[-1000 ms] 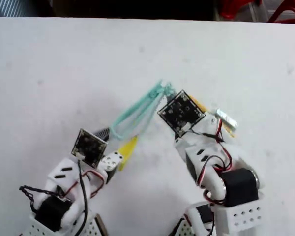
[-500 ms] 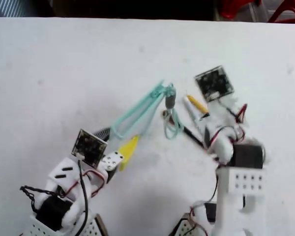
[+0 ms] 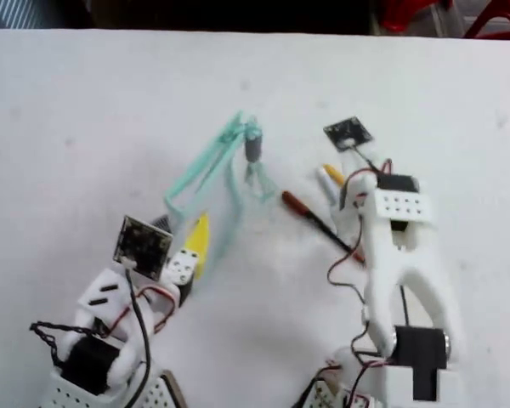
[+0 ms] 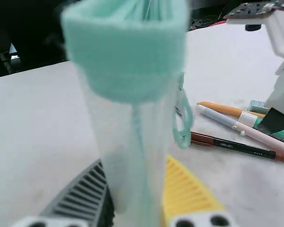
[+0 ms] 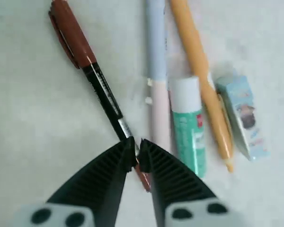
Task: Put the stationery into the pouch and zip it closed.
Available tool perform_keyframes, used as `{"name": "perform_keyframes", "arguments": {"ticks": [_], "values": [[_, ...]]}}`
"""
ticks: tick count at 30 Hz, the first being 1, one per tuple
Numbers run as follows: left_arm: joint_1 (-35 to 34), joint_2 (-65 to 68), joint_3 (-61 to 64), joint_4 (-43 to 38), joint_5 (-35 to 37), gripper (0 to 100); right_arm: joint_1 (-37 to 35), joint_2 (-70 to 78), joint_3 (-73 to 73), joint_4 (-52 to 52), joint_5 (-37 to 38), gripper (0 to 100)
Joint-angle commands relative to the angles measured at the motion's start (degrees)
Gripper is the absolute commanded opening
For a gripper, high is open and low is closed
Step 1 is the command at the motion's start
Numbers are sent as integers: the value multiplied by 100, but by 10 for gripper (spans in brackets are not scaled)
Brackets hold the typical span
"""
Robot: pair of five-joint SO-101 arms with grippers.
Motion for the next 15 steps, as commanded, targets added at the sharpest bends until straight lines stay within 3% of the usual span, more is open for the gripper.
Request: {"name": "perform_keyframes", "arguments": {"ticks": [1, 5, 10, 15], "values": [[-119, -31, -44, -229, 26, 54, -629, 251, -264, -470, 62, 22], [-119, -31, -44, -308, 97, 53, -936, 382, -264, -848, 44, 62], [-119, -31, 132, -1196, 747, 53, -813, 453, -255, -875, 44, 188], [-119, -22, 730, -2145, 738, 53, -804, 971, -264, -1182, 70, 156]]}}
